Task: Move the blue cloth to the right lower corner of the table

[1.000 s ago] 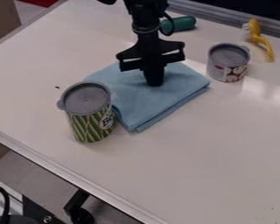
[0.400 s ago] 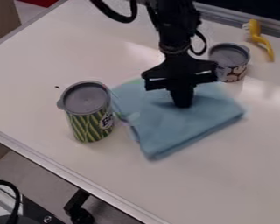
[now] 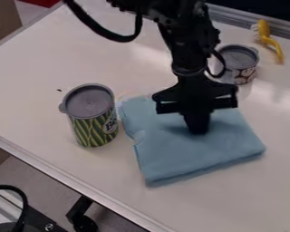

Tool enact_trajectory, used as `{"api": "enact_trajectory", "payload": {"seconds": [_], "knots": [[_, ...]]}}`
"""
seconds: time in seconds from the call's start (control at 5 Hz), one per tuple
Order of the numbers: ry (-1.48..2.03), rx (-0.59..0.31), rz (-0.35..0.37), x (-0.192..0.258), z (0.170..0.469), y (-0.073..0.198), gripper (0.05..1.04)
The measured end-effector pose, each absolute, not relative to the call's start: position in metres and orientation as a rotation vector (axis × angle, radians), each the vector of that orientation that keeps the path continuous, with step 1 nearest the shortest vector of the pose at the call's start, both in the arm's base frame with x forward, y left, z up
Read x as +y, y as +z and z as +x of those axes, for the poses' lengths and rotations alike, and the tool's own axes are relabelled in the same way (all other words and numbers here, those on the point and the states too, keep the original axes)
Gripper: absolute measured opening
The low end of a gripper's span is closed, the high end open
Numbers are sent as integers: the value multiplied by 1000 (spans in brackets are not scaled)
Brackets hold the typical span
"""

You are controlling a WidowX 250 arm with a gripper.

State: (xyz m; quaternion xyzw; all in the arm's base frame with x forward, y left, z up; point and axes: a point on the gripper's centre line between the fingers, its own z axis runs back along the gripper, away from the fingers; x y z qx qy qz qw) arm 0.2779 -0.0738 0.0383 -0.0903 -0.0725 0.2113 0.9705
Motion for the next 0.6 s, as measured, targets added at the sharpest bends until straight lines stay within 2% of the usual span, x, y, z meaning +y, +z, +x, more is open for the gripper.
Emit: {"api": "enact_trajectory", "payload": {"seconds": [0.2,0.6], "knots": [[371,-198,-251,-90,265,37,52],[298,-172,-255,-111,242,36,52]]}}
